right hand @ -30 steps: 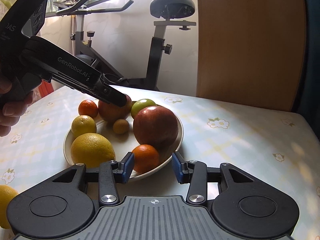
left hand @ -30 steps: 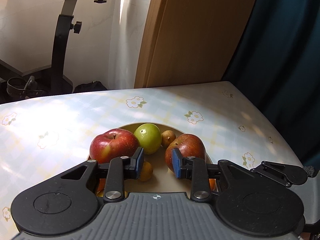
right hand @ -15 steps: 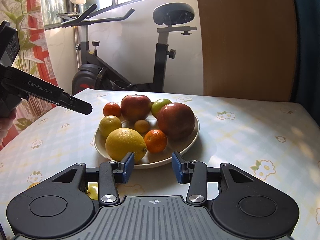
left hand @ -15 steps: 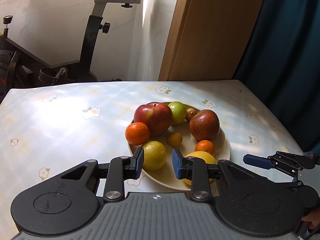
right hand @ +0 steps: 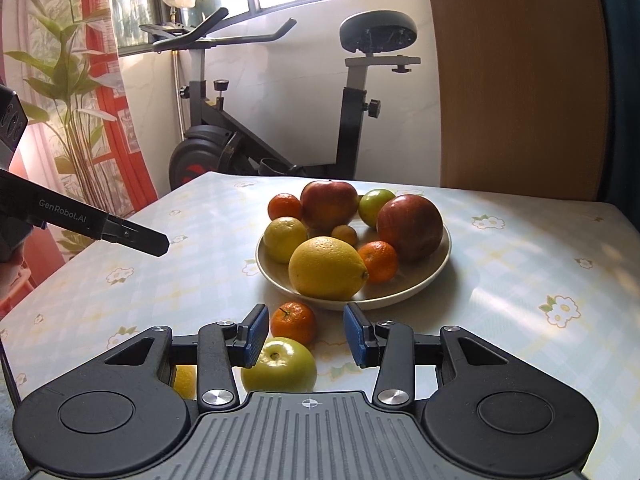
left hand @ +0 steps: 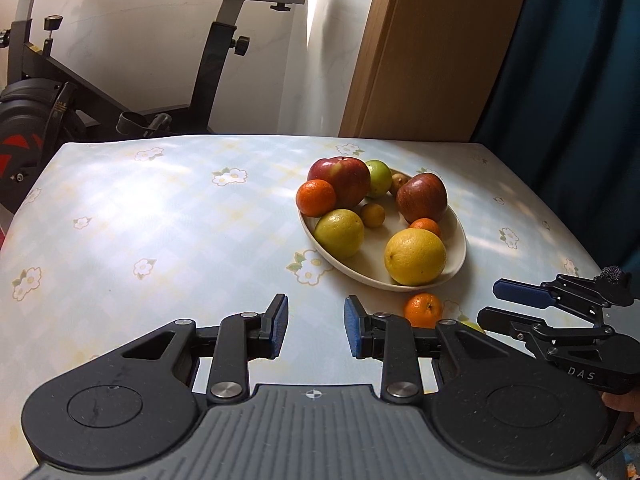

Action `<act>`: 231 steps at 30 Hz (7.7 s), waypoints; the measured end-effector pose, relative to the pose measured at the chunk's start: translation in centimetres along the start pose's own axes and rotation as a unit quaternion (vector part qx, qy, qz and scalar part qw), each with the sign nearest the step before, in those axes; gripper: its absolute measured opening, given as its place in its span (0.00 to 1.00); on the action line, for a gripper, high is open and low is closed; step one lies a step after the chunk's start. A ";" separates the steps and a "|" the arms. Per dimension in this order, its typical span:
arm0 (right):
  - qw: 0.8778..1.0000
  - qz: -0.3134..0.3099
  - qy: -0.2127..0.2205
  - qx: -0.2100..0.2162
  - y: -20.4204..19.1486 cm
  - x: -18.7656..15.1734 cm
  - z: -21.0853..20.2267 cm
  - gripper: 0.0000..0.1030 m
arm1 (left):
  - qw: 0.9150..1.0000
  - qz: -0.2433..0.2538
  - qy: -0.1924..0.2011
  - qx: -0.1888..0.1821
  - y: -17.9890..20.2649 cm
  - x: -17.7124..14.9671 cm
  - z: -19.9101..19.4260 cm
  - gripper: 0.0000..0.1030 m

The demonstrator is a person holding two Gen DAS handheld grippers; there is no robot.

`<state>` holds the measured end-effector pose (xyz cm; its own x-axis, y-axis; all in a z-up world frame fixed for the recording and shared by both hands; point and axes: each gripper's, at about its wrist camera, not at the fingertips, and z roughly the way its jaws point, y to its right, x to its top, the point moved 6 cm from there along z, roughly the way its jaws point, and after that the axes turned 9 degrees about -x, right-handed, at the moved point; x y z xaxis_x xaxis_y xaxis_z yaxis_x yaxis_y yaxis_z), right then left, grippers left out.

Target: Organize fruits

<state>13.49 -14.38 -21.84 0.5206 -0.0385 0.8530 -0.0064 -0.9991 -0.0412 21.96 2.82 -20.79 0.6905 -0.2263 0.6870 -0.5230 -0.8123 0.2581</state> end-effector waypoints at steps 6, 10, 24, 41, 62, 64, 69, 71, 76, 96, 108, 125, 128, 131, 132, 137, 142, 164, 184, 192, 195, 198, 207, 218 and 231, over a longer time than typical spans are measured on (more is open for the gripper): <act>1.000 -0.006 -0.008 0.008 -1.6 -0.6 -0.7 0.37 | 1.000 0.000 0.001 -0.003 0.1 -1.5 -1.0 0.31; 1.000 -0.008 -0.007 0.012 -2.3 -0.6 -1.3 0.37 | 1.000 0.002 0.001 -0.002 0.0 -2.3 -1.5 0.31; 0.999 -0.016 -0.012 0.035 -4.9 -1.1 -2.5 0.43 | 1.000 -0.007 0.000 -0.003 -0.5 -4.2 -2.2 0.31; 0.994 -0.045 -0.045 0.086 -7.9 -2.6 -2.4 0.50 | 1.000 -0.025 -0.008 -0.005 -1.1 -4.8 -2.1 0.31; 0.988 -0.088 -0.090 0.084 -6.5 -4.8 -2.1 0.33 | 0.995 -0.033 -0.028 -0.095 1.5 -5.6 -0.8 0.31; 0.989 -0.083 -0.094 0.075 -5.9 -5.0 -2.0 0.32 | 0.992 -0.044 -0.035 -0.116 1.7 -6.0 -0.4 0.32; 0.989 -0.089 -0.091 0.077 -6.0 -4.9 -2.0 0.33 | 0.986 -0.077 -0.030 -0.142 1.7 -6.6 0.1 0.35; 0.988 -0.098 -0.090 0.081 -6.3 -4.9 -1.9 0.34 | 0.986 -0.084 -0.029 -0.143 1.5 -6.6 0.2 0.35; 0.984 -0.128 -0.088 0.087 -7.4 -4.8 -1.6 0.42 | 0.986 -0.085 -0.027 -0.141 1.5 -6.3 0.4 0.35; 0.985 -0.105 -0.085 0.105 -7.3 -5.2 -1.2 0.44 | 0.967 -0.145 -0.028 -0.206 2.0 -6.9 1.4 0.36; 0.991 -0.070 -0.059 0.101 -6.5 -3.7 -1.7 0.44 | 0.966 -0.148 -0.006 -0.209 2.5 -5.7 1.0 0.36; 0.993 -0.085 0.028 0.071 -1.6 9.9 0.3 0.44 | 0.976 -0.072 0.081 -0.190 5.0 8.2 0.1 0.36; 0.994 -0.084 0.025 0.071 -0.8 11.0 2.4 0.44 | 0.978 -0.063 0.079 -0.180 5.0 9.9 1.6 0.36; 0.994 -0.079 0.014 0.075 0.0 11.1 4.4 0.44 | 0.979 -0.072 0.068 -0.176 3.9 10.9 3.7 0.36; 0.994 -0.077 0.008 0.078 0.2 11.0 5.1 0.44 | 0.980 -0.076 0.064 -0.175 3.6 11.0 4.3 0.36; 0.994 -0.068 -0.030 0.085 1.1 10.0 8.8 0.44 | 0.981 -0.093 0.036 -0.165 2.1 10.6 7.1 0.36; 0.993 -0.067 -0.051 0.088 1.4 8.9 10.8 0.44 | 0.981 -0.106 0.014 -0.159 1.0 10.2 9.0 0.36; 0.998 -0.012 -0.003 0.055 2.8 5.7 7.8 0.46 | 0.994 -0.067 0.041 -0.079 1.2 8.0 6.9 0.36; 0.997 -0.052 0.005 0.061 -0.3 0.0 2.1 0.46 | 0.997 -0.063 0.051 0.001 0.9 3.5 2.7 0.36; 0.994 -0.077 -0.017 0.078 -1.6 -1.5 1.7 0.46 | 0.997 -0.060 0.048 0.009 1.3 2.9 2.2 0.36; 0.993 -0.080 -0.024 0.078 -1.8 -1.9 1.8 0.46 | 0.997 -0.059 0.047 0.010 1.5 2.7 2.2 0.36; 0.994 -0.078 -0.027 0.078 -1.6 -2.2 1.9 0.46 | 0.997 -0.057 0.045 0.008 1.6 2.5 2.0 0.36; 0.993 -0.077 -0.033 0.081 -1.4 -2.6 2.1 0.43 | 0.998 -0.055 0.042 0.009 1.7 2.4 2.1 0.36; 0.997 -0.031 -0.005 0.067 0.2 -1.9 1.4 0.43 | 0.998 -0.050 0.038 0.009 2.1 2.1 2.4 0.36; 0.999 -0.015 0.005 0.032 3.6 -1.3 1.6 0.43 | 0.999 -0.034 0.008 -0.017 4.2 0.8 4.8 0.36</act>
<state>14.14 -17.93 -23.92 0.5114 -0.0095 0.8593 0.0638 -0.9968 -0.0490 22.69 -3.33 -22.42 0.7168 -0.1624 0.6781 -0.4920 -0.8069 0.3269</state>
